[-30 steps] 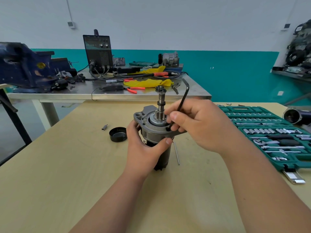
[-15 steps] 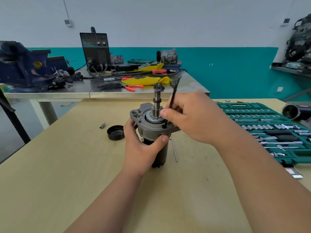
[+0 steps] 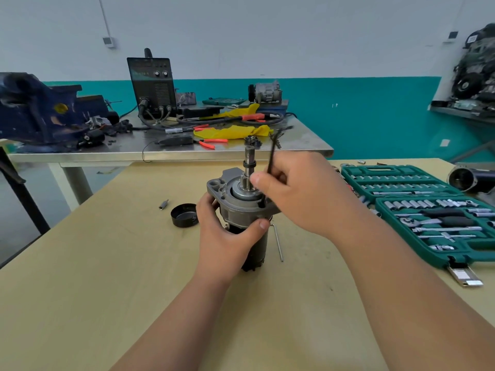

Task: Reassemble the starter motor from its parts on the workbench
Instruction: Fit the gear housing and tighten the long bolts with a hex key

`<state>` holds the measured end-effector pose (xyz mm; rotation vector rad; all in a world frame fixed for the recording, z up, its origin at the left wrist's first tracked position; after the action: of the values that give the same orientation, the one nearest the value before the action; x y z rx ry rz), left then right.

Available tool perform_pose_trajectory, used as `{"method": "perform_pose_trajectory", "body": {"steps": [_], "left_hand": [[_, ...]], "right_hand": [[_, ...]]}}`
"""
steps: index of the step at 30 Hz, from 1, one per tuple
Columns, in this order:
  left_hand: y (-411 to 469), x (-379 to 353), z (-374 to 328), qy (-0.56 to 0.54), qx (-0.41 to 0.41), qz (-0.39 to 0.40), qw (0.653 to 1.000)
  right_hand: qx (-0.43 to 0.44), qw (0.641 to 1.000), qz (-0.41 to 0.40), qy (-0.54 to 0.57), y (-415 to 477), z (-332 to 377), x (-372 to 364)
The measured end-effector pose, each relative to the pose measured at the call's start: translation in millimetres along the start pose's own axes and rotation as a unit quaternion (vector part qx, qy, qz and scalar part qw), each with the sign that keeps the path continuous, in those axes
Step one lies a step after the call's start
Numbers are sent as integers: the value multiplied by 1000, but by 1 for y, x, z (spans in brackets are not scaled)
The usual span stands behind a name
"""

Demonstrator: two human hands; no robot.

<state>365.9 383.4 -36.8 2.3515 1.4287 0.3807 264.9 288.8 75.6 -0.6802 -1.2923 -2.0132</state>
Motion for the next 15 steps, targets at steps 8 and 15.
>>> {"method": "perform_pose_trajectory", "body": {"steps": [8,15], "left_hand": [[0,3,3,-23,1,21,1000],[7,8,-19,-152,161,14,975]], "right_hand": [[-353,921,162,-21,-14,-128,-20],[-356,861,72,356,-25,-87,-40]]}}
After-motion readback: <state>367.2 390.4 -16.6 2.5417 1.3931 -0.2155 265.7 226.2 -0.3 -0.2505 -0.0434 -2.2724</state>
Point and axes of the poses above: each hand's wrist, its own y-axis towards the middle knuckle, its own x-axis out of the back of the hand, z = x × y, the point moved 2 cm from there along y, towards the middle knuckle, and after that the axes turned 1 degree about -y, right-handed, at the moved point
